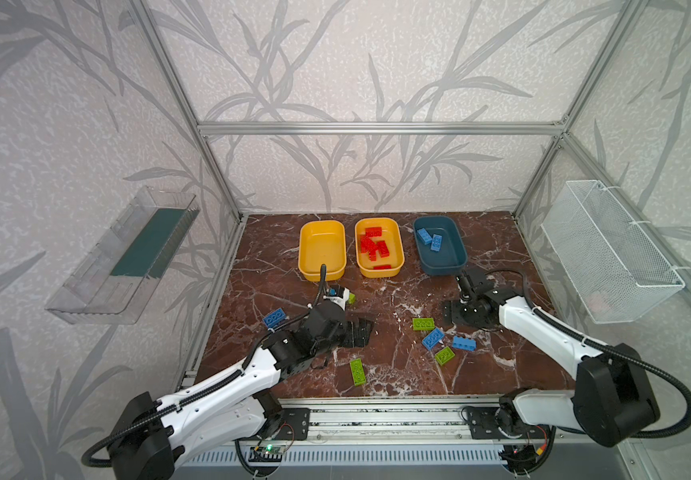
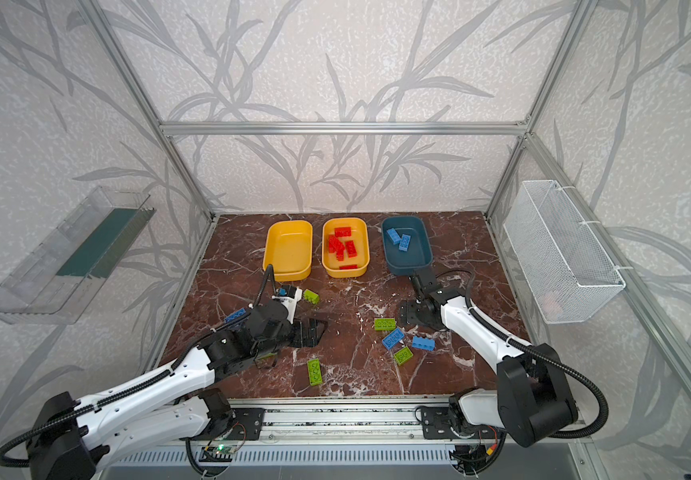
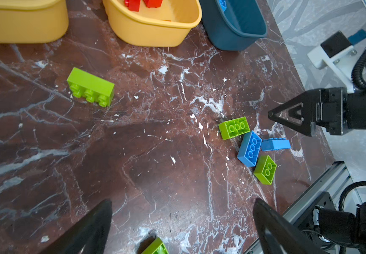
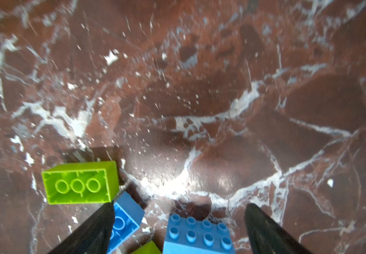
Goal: Sort the legos into containers by color
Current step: 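Drop the blue brick into the teal bin and move the right gripper back, then lower the right gripper onto a third blue brick and grasp it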
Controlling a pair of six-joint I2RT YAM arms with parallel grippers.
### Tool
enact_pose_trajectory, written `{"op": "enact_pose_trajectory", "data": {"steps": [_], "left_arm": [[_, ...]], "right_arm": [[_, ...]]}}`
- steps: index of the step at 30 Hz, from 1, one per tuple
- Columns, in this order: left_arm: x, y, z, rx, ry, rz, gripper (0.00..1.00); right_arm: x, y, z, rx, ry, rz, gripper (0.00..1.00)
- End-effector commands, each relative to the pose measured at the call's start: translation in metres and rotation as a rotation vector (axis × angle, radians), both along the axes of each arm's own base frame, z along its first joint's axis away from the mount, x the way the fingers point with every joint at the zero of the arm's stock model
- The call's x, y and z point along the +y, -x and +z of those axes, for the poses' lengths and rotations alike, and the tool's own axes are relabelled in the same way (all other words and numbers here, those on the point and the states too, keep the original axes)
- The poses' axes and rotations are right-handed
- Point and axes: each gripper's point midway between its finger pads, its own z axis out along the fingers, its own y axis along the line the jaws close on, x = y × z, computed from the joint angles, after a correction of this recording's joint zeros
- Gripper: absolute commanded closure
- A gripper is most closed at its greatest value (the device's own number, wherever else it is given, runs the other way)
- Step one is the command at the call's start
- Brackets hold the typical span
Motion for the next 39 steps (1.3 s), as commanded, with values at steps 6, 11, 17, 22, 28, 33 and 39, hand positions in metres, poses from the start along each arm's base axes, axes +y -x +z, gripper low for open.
{"op": "enact_pose_trajectory", "data": {"steps": [6,11,17,22,28,33,39], "left_arm": [[0.018,0.003,0.008,-0.039,0.000,0.065,0.01],[0.024,0.007,0.004,-0.036,-0.005,0.073,0.01],[0.030,0.009,0.000,-0.042,-0.003,0.088,0.01],[0.031,0.009,-0.001,-0.047,-0.014,0.087,0.01],[0.033,0.009,-0.006,-0.049,-0.024,0.091,0.01],[0.034,0.008,-0.006,-0.058,-0.028,0.093,0.01],[0.042,0.005,-0.012,-0.060,-0.062,0.134,0.01]], "right_arm": [[0.000,0.024,-0.013,0.021,-0.036,-0.030,0.07],[-0.002,0.031,-0.024,0.055,-0.020,-0.029,0.08],[-0.007,0.038,-0.036,0.092,0.009,-0.045,0.13],[-0.009,0.039,-0.044,0.113,0.022,-0.057,0.18],[-0.009,0.039,-0.047,0.134,0.035,-0.061,0.33],[-0.009,0.039,-0.047,0.152,0.046,-0.063,0.54],[-0.006,0.018,-0.008,0.070,0.052,-0.039,0.57]]}}
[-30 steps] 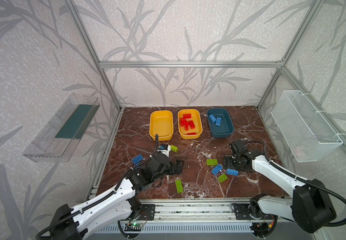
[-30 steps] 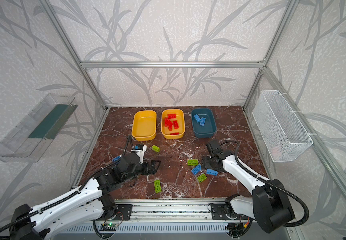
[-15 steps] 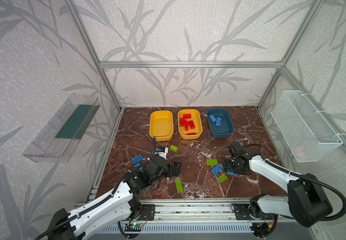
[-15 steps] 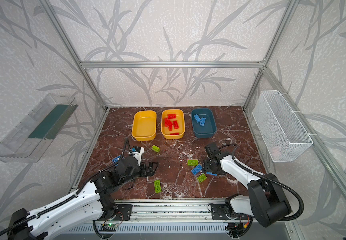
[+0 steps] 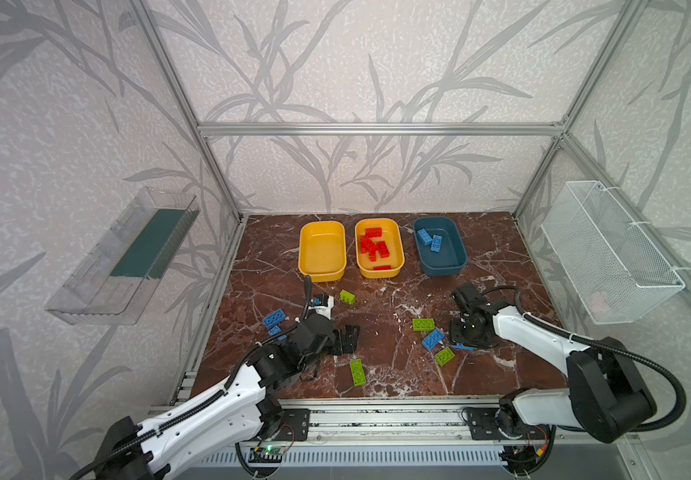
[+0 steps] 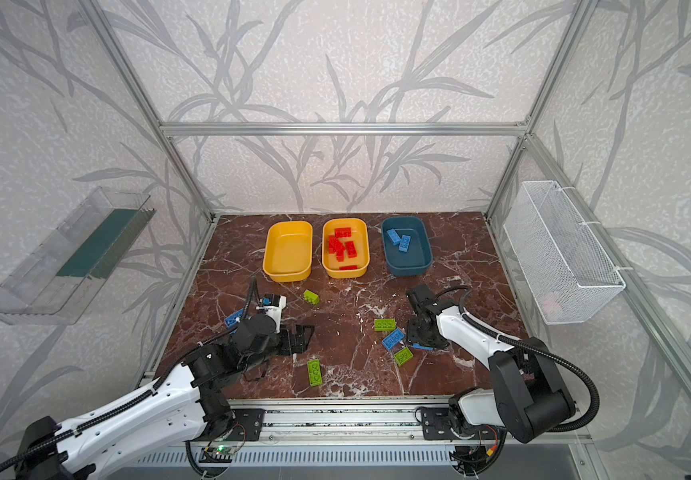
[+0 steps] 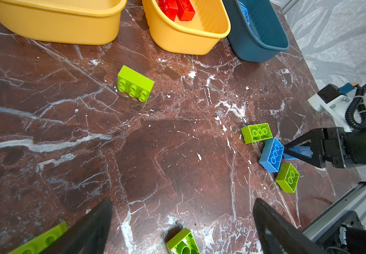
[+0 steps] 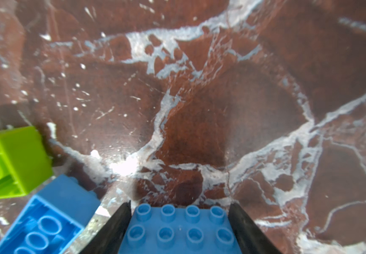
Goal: Sort the legos into containers by color
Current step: 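Lower the right gripper onto a third blue brick and grasp it, then carry the blue brick into the teal bin and open the right gripper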
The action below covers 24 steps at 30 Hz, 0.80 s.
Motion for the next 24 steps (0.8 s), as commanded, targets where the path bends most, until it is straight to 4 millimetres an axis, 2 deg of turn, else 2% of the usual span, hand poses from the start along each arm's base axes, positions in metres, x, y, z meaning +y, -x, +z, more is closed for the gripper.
{"op": "enact_pose_trajectory", "data": {"steps": [1,6,8,11,16,18,24], "left_arm": [[0.010,-0.002,-0.007,-0.006,-0.041,0.040,0.01],[0.010,-0.006,-0.013,0.000,-0.066,0.051,0.01],[0.009,-0.008,-0.014,0.000,-0.078,0.053,0.01],[0.007,-0.013,-0.015,0.001,-0.102,0.055,0.01],[0.007,-0.022,-0.014,0.006,-0.140,0.071,0.01],[0.005,-0.025,-0.010,-0.008,-0.132,0.076,0.01],[0.006,-0.041,-0.002,-0.023,-0.150,0.109,0.01]], "right_arm": [[0.000,-0.021,0.038,-0.091,0.024,0.018,0.57],[0.004,-0.076,0.096,-0.286,0.057,0.052,0.57],[0.007,-0.099,0.111,-0.321,0.048,0.055,0.56],[0.008,-0.135,0.120,-0.345,0.043,0.047,0.57],[0.010,-0.196,0.116,-0.361,0.018,0.036,0.56],[0.009,-0.220,0.103,-0.342,0.014,0.031,0.56],[0.007,-0.274,0.077,-0.309,0.022,0.022,0.55]]}}
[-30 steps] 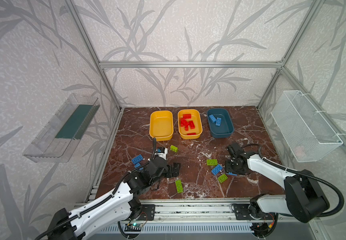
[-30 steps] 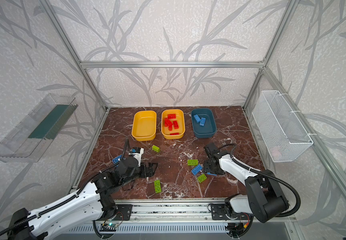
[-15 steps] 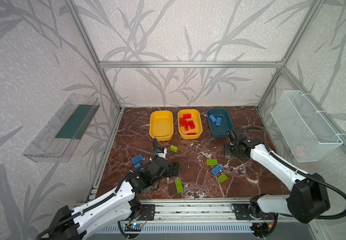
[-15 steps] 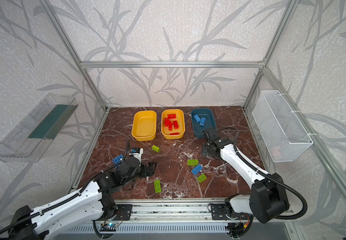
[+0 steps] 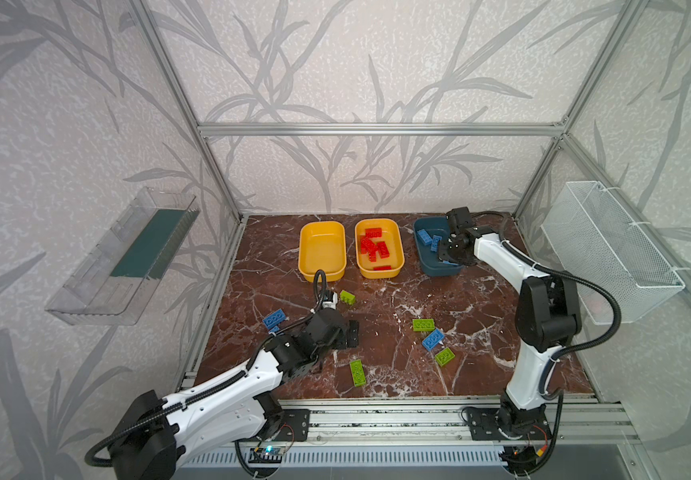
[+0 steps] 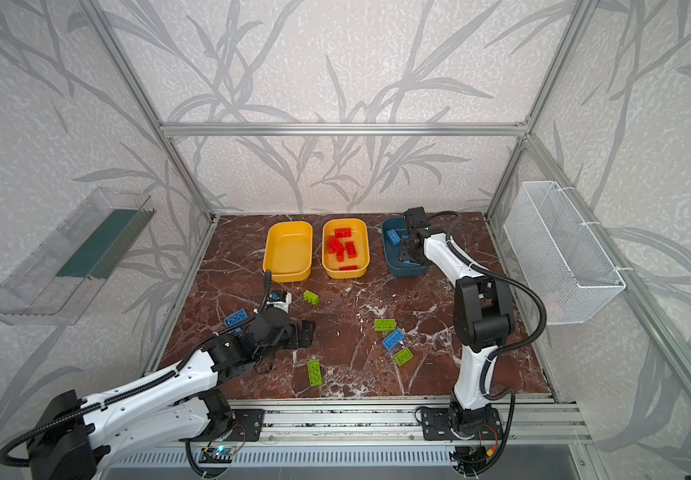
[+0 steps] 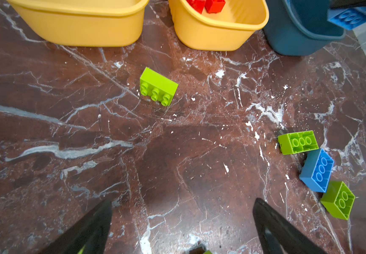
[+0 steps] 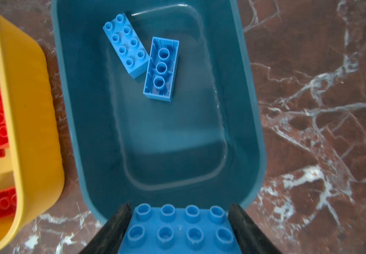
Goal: Sort the legos into containers by color
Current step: 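Carry the blue brick into the teal bin and open the right gripper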
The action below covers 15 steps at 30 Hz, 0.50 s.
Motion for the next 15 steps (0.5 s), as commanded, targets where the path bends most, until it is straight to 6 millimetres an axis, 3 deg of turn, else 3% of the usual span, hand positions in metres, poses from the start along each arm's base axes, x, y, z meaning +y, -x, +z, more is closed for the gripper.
{"op": "enact_pose_trajectory", "data": {"steps": [1,5,8,11,15], "left_arm": [[0.002,-0.018,0.014,-0.041,-0.015,0.039,0.01],[0.002,-0.027,0.014,-0.028,-0.028,0.057,0.01],[0.000,-0.033,0.014,-0.022,-0.029,0.061,0.01],[-0.002,-0.038,0.013,-0.006,-0.033,0.066,0.01],[-0.004,-0.043,0.009,0.023,-0.020,0.100,0.01]], "right_arm": [[-0.001,-0.022,-0.005,0.004,0.002,0.013,0.54],[-0.002,-0.052,-0.020,0.012,-0.002,0.011,0.50],[0.002,-0.067,-0.022,0.024,-0.006,0.032,0.35],[0.007,-0.073,-0.008,0.038,-0.021,0.042,0.20],[0.021,-0.065,0.022,0.005,-0.031,0.090,0.11]]}}
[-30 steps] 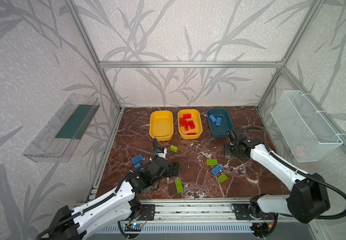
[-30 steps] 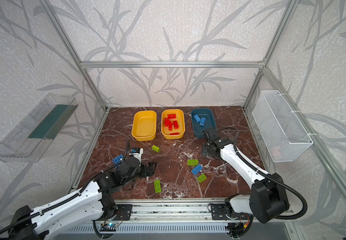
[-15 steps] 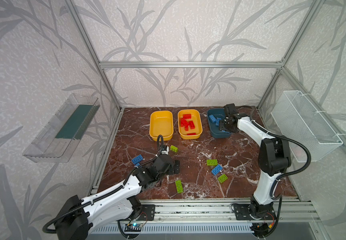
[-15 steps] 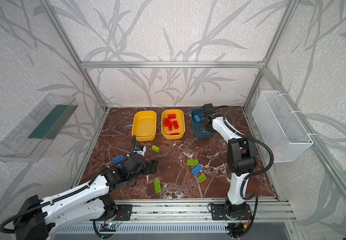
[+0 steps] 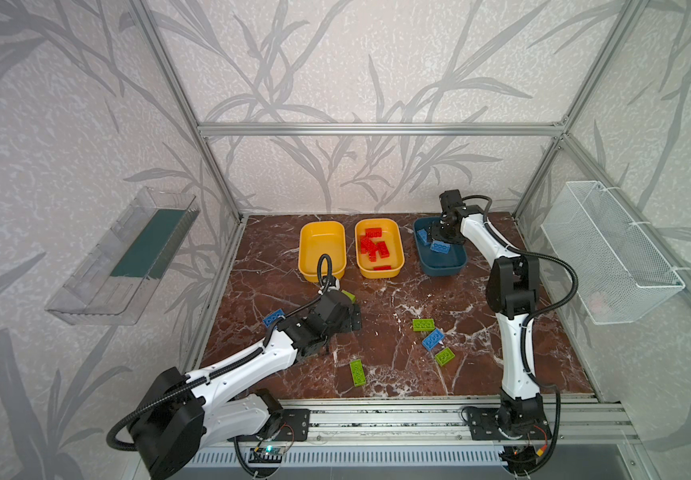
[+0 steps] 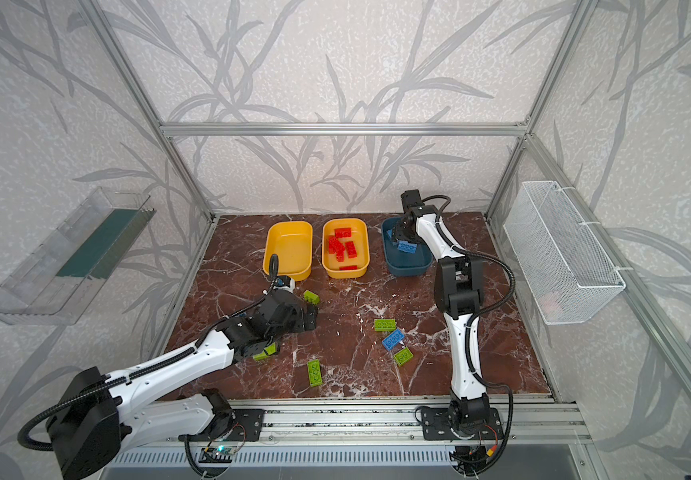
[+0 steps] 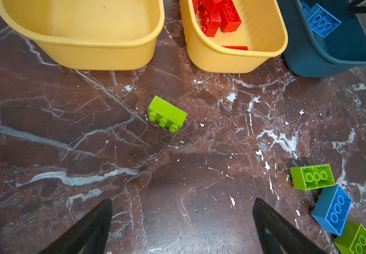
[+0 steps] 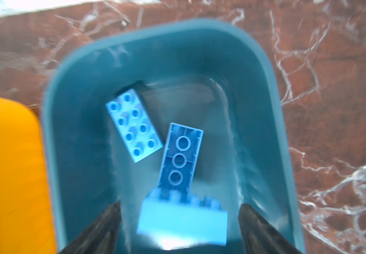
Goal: Sort the legos into containers by color
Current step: 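Carry the blue brick into the teal bin and open the right gripper, then grasp a lime-green brick with the left gripper while the right gripper returns to the bricks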
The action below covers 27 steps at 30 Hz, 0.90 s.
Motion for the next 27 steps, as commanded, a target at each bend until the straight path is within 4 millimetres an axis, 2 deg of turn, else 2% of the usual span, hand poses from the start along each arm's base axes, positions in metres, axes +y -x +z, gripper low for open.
{"op": "enact_pose_trajectory", "data": {"steps": [1,5,9,11,14,17,21,27], "left_arm": [[-0.002,-0.007,0.005,0.005,0.024,0.040,0.01],[-0.003,-0.009,0.002,0.043,0.051,0.093,0.01],[0.000,-0.011,-0.005,0.086,0.059,0.158,0.01],[-0.003,-0.014,-0.009,0.106,0.067,0.170,0.01],[-0.010,-0.022,-0.012,0.122,0.077,0.183,0.01],[-0.013,-0.032,-0.014,0.137,0.078,0.213,0.01],[-0.009,-0.047,-0.019,0.151,0.047,0.276,0.01],[-0.003,-0.067,-0.036,0.198,0.052,0.366,0.03]], "right_arm": [[0.011,0.023,0.038,-0.007,0.004,0.055,0.10],[0.021,0.061,0.066,-0.051,-0.010,0.094,0.08],[0.034,0.118,0.073,-0.058,-0.100,0.132,0.07],[0.039,0.150,0.072,-0.055,-0.123,0.142,0.06],[0.051,0.198,0.058,-0.035,-0.170,0.174,0.05],[0.055,0.235,0.046,-0.020,-0.192,0.196,0.05],[0.052,0.265,0.043,-0.026,-0.233,0.207,0.05],[0.054,0.279,0.052,-0.083,-0.298,0.220,0.04]]}}
